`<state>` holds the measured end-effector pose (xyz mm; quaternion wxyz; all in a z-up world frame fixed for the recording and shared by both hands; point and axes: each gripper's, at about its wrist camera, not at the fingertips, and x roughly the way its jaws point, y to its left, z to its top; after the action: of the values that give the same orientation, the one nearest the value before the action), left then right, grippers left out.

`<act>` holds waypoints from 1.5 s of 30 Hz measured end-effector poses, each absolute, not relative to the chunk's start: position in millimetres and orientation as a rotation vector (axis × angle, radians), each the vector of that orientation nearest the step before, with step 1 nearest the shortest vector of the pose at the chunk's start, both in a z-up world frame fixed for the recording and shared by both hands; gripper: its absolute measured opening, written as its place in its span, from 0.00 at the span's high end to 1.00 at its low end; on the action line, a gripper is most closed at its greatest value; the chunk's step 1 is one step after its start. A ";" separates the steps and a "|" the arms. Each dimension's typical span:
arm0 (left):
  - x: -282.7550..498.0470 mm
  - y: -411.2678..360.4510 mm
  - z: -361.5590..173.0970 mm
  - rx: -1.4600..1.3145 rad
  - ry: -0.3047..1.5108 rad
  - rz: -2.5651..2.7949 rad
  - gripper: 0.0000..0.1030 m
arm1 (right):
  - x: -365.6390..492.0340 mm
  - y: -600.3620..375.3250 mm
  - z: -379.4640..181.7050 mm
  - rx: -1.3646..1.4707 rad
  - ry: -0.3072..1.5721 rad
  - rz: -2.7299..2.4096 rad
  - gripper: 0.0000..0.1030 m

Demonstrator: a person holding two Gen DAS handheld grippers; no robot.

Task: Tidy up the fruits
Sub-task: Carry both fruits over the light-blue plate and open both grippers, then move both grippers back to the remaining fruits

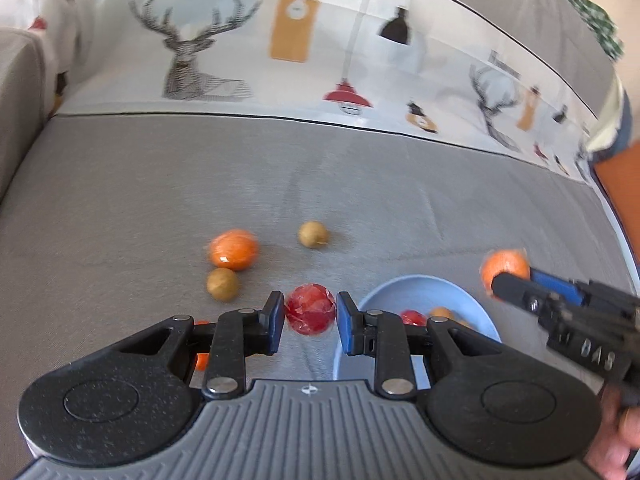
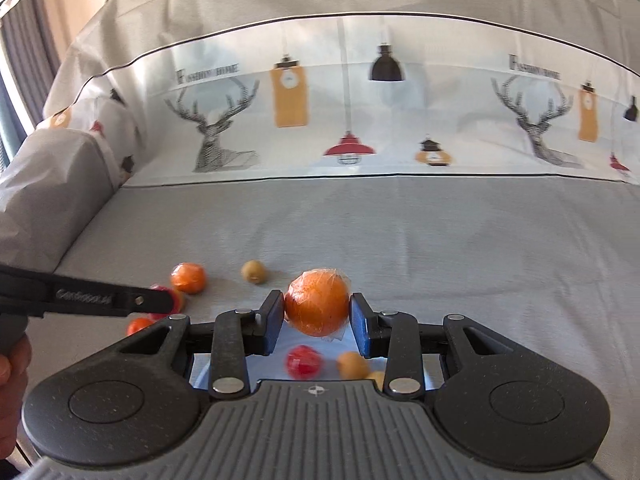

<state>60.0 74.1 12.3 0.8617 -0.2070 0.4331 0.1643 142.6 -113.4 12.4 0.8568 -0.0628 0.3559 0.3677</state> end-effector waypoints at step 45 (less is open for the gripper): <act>39.5 107.8 28.4 -0.521 0.791 0.545 0.93 | 149.8 -112.0 2.4 -0.095 0.759 0.704 0.56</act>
<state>39.5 107.8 28.4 0.8543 -0.2478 0.3762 0.2592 149.8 -111.9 2.4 0.8680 -0.0452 0.3626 0.3362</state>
